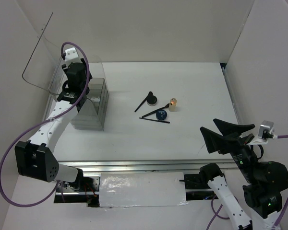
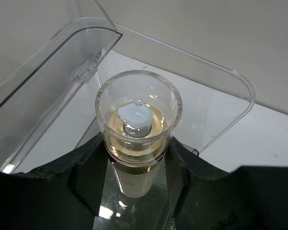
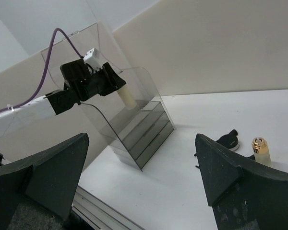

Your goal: Organize the makeup

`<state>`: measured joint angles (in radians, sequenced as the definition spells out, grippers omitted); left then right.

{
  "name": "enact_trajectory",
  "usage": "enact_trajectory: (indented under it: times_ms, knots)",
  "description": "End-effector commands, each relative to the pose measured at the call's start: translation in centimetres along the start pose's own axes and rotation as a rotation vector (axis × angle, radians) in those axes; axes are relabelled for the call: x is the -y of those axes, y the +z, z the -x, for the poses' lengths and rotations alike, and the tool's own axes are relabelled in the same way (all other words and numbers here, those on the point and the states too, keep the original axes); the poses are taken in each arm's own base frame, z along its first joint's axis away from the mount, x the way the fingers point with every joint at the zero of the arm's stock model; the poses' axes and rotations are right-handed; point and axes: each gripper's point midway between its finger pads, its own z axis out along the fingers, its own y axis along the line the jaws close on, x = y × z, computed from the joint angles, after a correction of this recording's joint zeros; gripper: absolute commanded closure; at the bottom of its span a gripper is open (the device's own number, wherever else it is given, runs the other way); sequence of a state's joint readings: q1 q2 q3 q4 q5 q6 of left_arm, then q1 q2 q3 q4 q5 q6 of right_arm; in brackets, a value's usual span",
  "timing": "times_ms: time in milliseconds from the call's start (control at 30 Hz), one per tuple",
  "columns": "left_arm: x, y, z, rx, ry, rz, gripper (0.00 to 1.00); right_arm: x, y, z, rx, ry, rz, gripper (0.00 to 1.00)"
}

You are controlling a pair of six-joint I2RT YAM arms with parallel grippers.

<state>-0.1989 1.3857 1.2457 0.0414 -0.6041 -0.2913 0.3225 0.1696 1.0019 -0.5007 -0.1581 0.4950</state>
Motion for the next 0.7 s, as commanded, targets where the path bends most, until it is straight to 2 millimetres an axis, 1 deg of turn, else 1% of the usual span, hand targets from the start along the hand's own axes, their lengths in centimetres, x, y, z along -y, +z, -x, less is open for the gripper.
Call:
enact_trajectory:
  times_ms: [0, 133, 433, 667]
  knots:
    - [1.1, -0.3, 5.3, 0.175, -0.161, -0.037, 1.00, -0.7, -0.3, 0.8, 0.043, -0.029, 0.037, 0.00]
    - [1.3, 0.6, 3.8, 0.149, -0.149, -0.027, 1.00, -0.5, -0.2, 0.7, 0.043, -0.033, 0.034, 0.00]
    - [2.0, 1.9, 2.0, 0.098, -0.139, -0.022, 1.00, -0.2, -0.1, 0.3, 0.043, -0.035, 0.033, 0.00]
    - [1.7, 2.3, 0.5, 0.074, -0.120, -0.003, 1.00, -0.3, -0.2, 0.4, 0.049, -0.039, 0.038, 0.00]
